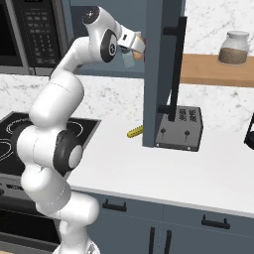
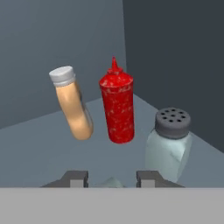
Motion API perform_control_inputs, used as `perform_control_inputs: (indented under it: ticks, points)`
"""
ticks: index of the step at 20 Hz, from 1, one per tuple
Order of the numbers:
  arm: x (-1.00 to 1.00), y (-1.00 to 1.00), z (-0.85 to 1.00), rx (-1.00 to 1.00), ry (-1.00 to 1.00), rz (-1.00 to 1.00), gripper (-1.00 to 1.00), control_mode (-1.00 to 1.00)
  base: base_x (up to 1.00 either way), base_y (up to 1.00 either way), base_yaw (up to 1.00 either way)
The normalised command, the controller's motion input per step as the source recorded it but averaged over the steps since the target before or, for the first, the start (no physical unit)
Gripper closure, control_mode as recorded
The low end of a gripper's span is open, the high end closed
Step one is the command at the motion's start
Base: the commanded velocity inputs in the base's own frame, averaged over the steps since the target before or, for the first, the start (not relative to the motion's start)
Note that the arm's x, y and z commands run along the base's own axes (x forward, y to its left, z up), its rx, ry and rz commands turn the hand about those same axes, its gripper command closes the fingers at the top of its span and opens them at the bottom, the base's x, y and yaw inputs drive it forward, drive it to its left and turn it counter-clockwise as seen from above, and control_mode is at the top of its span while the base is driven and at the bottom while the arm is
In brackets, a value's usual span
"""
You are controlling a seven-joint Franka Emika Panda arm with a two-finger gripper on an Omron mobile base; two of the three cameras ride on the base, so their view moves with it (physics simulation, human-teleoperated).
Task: Put the shaker and condiment bottle from the counter next to their counterparts in the cabinet.
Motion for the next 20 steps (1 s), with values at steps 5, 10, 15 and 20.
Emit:
perform_control_inputs:
  ticks: [5,10,15,20]
  points:
    - [0.21,-0.19,0.00,0.00,0.02,0.03,1.00,-1.00,0.00,0.00,0.00]
    - [0.32,-0.10,-0.07,-0.02,0.06,0.02,1.00,-1.00,0.00,0.00,0.00]
    - [0.35,-0.08,-0.14,-0.03,0.04,0.02,1.00,-1.00,0.00,0.00,0.00]
    - [0.37,-0.15,-0.01,0.00,0.03,0.02,1.00,-1.00,0.00,0.00,0.00]
